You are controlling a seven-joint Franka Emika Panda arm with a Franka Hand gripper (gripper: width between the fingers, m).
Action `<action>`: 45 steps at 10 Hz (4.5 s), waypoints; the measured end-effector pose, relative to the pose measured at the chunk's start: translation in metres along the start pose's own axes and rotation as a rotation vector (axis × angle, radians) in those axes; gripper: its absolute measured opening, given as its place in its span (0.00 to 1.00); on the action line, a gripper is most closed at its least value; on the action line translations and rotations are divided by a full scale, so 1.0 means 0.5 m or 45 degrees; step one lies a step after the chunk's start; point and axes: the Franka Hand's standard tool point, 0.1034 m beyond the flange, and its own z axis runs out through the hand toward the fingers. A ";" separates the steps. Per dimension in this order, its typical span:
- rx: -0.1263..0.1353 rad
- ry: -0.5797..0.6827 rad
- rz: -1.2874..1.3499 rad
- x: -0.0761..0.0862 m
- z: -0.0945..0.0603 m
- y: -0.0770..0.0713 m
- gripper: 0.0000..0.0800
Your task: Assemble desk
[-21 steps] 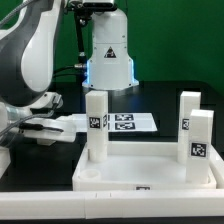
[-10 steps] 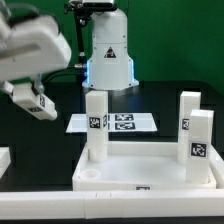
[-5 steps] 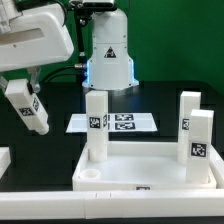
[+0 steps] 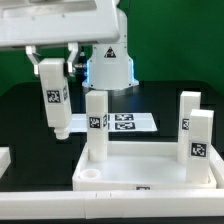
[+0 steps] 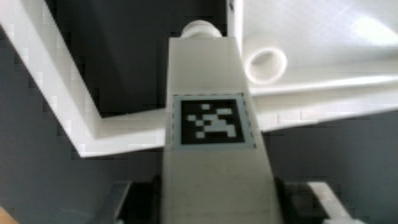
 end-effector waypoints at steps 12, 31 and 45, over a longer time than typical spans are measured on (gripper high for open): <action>0.023 0.088 0.007 0.091 0.031 -0.094 0.36; -0.009 0.074 -0.030 0.048 0.126 -0.119 0.36; 0.111 -0.522 0.006 0.088 0.141 -0.110 0.50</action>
Offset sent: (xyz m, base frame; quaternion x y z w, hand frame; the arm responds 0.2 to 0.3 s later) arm 0.0453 0.0448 0.0185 0.0261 -0.0218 0.0500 0.9982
